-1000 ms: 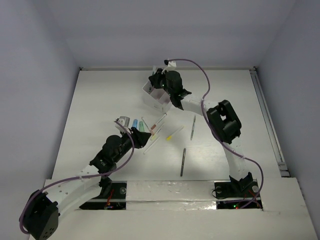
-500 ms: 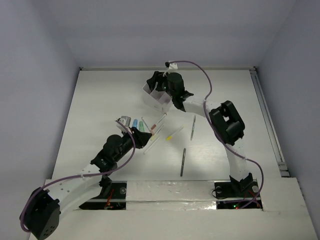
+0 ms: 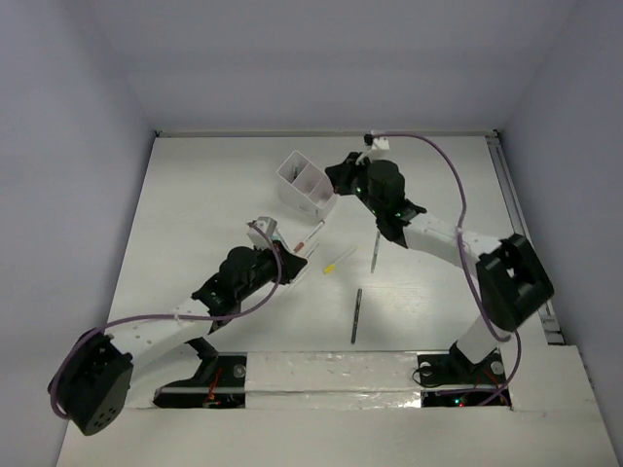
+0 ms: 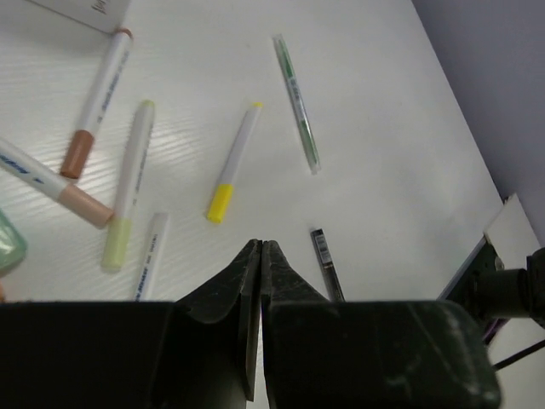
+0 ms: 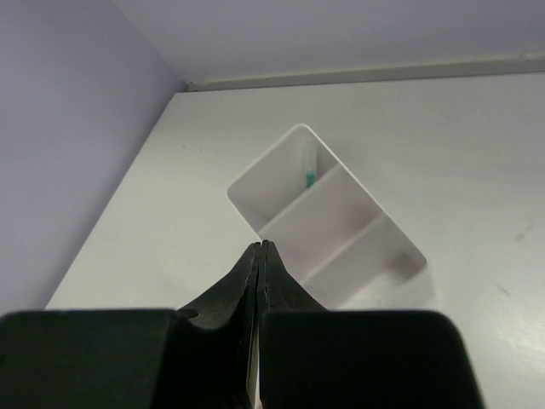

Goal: Sort the stationery into containers
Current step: Pick up the pen from the center of the board.

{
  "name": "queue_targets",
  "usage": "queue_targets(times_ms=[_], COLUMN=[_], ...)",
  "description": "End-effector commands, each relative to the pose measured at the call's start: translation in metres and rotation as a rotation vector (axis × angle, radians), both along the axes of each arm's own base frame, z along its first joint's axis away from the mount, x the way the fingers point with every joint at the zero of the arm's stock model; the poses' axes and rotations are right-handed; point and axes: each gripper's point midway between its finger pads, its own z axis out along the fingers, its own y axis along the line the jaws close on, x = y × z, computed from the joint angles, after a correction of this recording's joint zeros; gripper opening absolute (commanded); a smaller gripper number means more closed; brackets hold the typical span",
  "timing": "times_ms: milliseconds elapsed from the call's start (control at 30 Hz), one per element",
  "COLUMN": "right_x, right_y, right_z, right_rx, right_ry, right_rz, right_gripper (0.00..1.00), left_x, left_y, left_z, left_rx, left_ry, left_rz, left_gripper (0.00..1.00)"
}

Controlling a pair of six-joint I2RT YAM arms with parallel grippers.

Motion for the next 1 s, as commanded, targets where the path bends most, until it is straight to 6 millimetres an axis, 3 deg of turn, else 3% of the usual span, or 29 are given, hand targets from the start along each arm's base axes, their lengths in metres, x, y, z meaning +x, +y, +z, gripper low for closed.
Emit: queue_targets(times_ms=[0,33,133,167,233,300,333,400,467,500,600,733,967], right_x=[-0.024,-0.035,-0.057,-0.064,-0.075,-0.085,-0.089,-0.099,-0.105,-0.111,-0.115,-0.117,-0.118], right_y=[-0.027,-0.032,-0.042,-0.047,-0.058,-0.072,-0.08,-0.092,-0.105,-0.111,-0.127,-0.131,-0.121], right_z=[0.001,-0.018,-0.019,-0.03,-0.028,-0.045,-0.04,-0.056,-0.056,-0.067,-0.066,-0.062,-0.059], right_rx=[0.023,0.019,0.032,0.018,0.016,-0.019,-0.021,-0.079,-0.104,-0.132,-0.173,-0.187,-0.172], right_ry=[0.024,0.069,0.104,0.128,0.143,0.195,0.188,0.236,0.245,0.271,0.253,0.245,0.232], right_rz=[-0.046,-0.043,-0.03,-0.028,-0.048,-0.084,-0.109,-0.135,-0.169,-0.18,-0.227,-0.233,-0.179], right_gripper=[0.0,0.0,0.0,0.0,0.0,0.0,0.0,0.0,0.02,0.04,0.3,0.4,0.4], left_x=[0.003,0.005,0.017,0.015,0.013,0.008,-0.004,-0.014,-0.029,-0.033,-0.048,-0.052,-0.054], left_y=[-0.033,-0.038,-0.049,-0.055,-0.069,-0.084,-0.096,-0.11,-0.118,-0.122,-0.126,-0.129,-0.144], left_z=[0.027,0.016,0.016,0.017,0.019,0.023,0.01,0.006,-0.018,-0.023,-0.054,-0.075,-0.087], left_rx=[-0.014,0.018,0.05,0.05,0.059,0.065,0.1,0.125,0.185,0.193,0.267,0.334,0.357], left_ry=[-0.068,-0.047,-0.049,-0.053,-0.054,-0.058,-0.032,-0.015,0.043,0.062,0.134,0.168,0.18], left_rz=[-0.093,-0.105,-0.116,-0.134,-0.171,-0.207,-0.239,-0.258,-0.259,-0.259,-0.223,-0.175,-0.183], left_gripper=[0.0,0.0,0.0,0.0,0.0,0.0,0.0,0.0,0.0,0.0,0.0,0.09,0.16])
